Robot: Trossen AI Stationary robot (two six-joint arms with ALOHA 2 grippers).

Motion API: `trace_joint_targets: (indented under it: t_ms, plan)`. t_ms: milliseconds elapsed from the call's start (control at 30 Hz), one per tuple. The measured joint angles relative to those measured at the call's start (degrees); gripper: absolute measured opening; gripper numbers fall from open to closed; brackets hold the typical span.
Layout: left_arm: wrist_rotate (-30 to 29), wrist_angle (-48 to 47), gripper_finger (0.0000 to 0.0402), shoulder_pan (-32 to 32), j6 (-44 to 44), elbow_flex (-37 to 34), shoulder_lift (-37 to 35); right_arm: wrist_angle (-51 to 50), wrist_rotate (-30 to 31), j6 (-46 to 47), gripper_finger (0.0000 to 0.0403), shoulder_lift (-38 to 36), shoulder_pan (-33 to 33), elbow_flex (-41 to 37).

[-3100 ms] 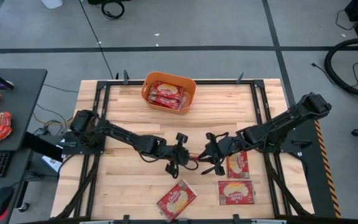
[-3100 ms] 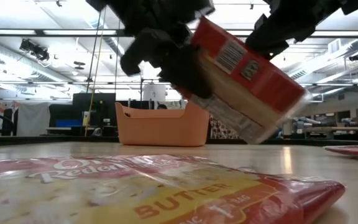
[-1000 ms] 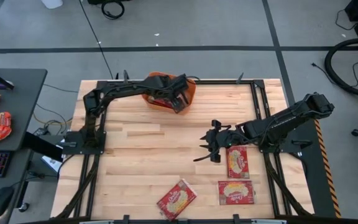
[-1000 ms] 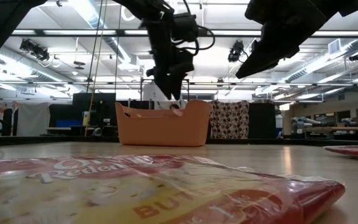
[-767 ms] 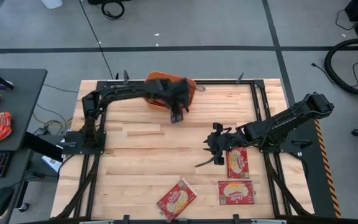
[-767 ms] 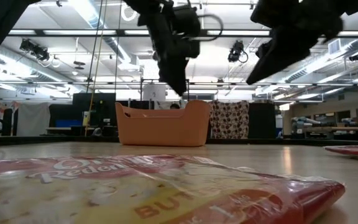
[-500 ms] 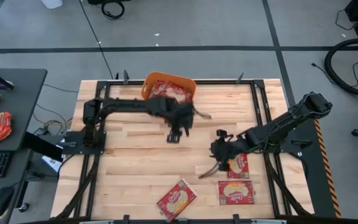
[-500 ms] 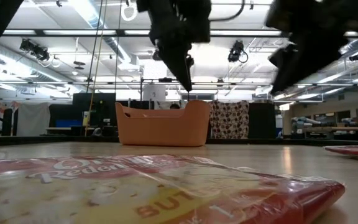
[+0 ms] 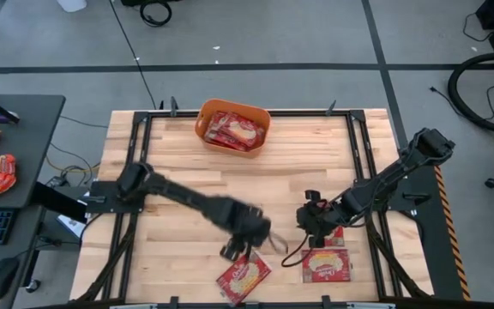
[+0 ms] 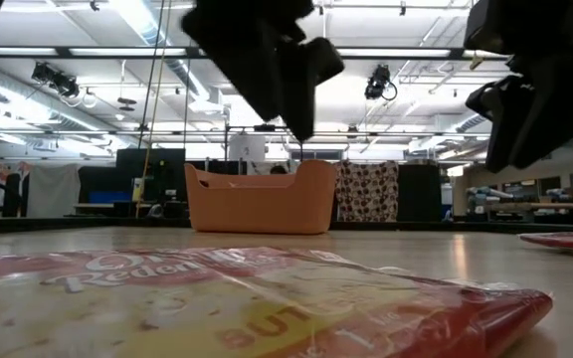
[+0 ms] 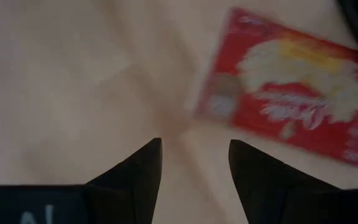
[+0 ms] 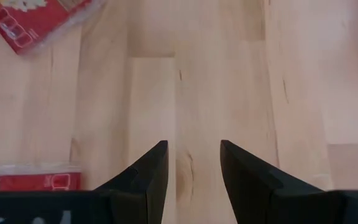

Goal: Sort popcorn bags into baskets
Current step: Put the red popcorn bag into the orange bin

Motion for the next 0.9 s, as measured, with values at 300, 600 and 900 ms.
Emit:
trace_joint_targets:
  t_ms: [300,600,900]
  plan:
    - [-0.17,6.99,0.0189,-6.65,0.08,0.0,4.46,-1.48,2.83,0.72,0.015,0.07,1.26,0.0]
    - [0.37,8.23,0.0189,-7.44,-2.64,0.02,9.23,-1.64,3.14,-0.72,0.015,0.04,0.41,0.0]
    - [-9.65,5.78,0.0189,-6.96,-4.94,0.15,10.05,-1.89,3.12,-0.83,0.015,0.03,0.37,0.0]
